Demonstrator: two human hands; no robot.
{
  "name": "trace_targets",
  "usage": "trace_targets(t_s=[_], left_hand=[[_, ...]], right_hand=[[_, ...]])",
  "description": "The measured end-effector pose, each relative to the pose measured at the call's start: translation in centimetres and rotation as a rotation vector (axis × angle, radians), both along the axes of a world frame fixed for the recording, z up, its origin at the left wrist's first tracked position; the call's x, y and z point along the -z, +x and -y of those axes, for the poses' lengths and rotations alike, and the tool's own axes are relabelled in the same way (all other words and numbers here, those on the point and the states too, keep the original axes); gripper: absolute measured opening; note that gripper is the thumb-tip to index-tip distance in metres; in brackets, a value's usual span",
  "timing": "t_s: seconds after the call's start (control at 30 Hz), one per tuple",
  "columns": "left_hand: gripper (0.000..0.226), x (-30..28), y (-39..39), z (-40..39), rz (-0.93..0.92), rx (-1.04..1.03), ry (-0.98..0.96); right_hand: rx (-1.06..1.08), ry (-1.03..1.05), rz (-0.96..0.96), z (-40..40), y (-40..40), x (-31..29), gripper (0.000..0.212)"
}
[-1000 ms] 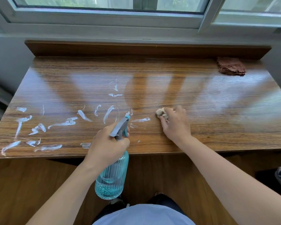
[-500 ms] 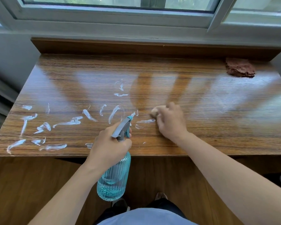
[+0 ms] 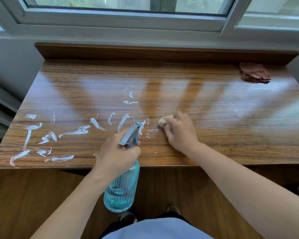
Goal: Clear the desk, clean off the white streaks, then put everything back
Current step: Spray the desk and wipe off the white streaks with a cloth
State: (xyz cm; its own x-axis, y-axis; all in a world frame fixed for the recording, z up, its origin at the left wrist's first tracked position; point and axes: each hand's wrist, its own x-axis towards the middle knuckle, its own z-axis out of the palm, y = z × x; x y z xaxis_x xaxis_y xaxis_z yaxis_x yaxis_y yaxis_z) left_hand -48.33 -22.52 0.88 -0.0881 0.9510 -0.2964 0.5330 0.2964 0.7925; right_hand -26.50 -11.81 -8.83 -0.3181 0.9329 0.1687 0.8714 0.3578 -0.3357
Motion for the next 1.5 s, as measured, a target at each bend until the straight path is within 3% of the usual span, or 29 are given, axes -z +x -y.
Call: trace_targets(t_s=[0.1, 0.2, 0.27, 0.33, 0.4, 0.5, 0.7, 0.77, 0.83, 0.93, 1.0, 1.07, 1.17, 1.23, 1.3, 1.43, 1.5], left_hand=[[0.019, 0.0, -0.1, -0.1, 0.011, -0.003, 0.009], [0.019, 0.0, -0.1, -0.1, 0.008, 0.000, 0.006], [0.019, 0.0, -0.3, -0.1, 0.006, 0.006, 0.003], [0.019, 0.0, -0.5, -0.1, 0.019, 0.001, 0.000], [0.018, 0.0, -0.6, -0.2, 0.017, 0.005, -0.003], [0.019, 0.2, -0.8, -0.4, -0.003, 0.000, 0.005], [0.020, 0.6, -0.8, -0.9, -0.009, -0.003, -0.009], [0.020, 0.5, -0.7, -1.0, -0.006, 0.002, -0.005], [0.020, 0.3, -0.8, -1.1, 0.007, 0.003, -0.005], [0.021, 0.3, -1.0, -1.1, 0.000, 0.011, 0.003], [0.021, 0.4, -1.0, -1.1, -0.005, 0.009, 0.003], [0.021, 0.6, -1.1, -1.0, 0.005, -0.001, -0.004], [0.021, 0.8, -1.3, -0.8, 0.023, -0.020, -0.005], [0.022, 0.9, -1.4, -0.6, 0.034, -0.036, -0.009], [0.020, 0.9, -1.6, -0.3, 0.019, -0.041, -0.007], [0.017, 0.8, -2.0, 0.1, -0.006, -0.040, 0.005], [0.016, 0.8, -2.1, 0.2, -0.026, -0.041, 0.006]], right_hand=[[-0.448, -0.074, 0.011, 5.9, 1.2, -0.3, 0.019], [-0.590, -0.102, 0.076, 6.2, 2.4, -0.6, 0.026], [-0.478, -0.071, -0.001, 3.9, 2.0, -0.4, 0.027], [-0.202, -0.028, -0.121, 0.5, 1.6, -0.2, 0.030], [0.027, -0.019, -0.102, -2.6, 1.5, 0.4, 0.031], [0.080, 0.001, -0.071, -3.2, 0.4, 0.7, 0.024], [-0.512, -0.129, -0.031, 5.8, -0.8, -0.1, 0.034], [-0.601, -0.124, 0.026, 6.0, -0.3, -0.5, 0.033], [-0.494, -0.081, -0.007, 3.8, -0.1, -0.4, 0.027], [-0.065, -0.009, -0.093, -1.0, -0.5, 0.0, 0.020], [0.078, -0.019, -0.087, -1.8, -1.7, 0.3, 0.018], [-0.069, -0.033, -0.097, 0.2, -2.6, 0.3, 0.018], [-0.492, -0.132, -0.071, 5.0, -1.7, -0.3, 0.027], [-0.595, -0.125, -0.004, 4.8, -0.5, -0.4, 0.030], [-0.492, -0.072, 0.009, 2.8, -0.3, -0.1, 0.028], [0.004, -0.015, -0.108, -0.8, -2.5, 0.7, 0.020], [0.013, -0.018, -0.127, 0.6, -3.7, 0.9, 0.019]])
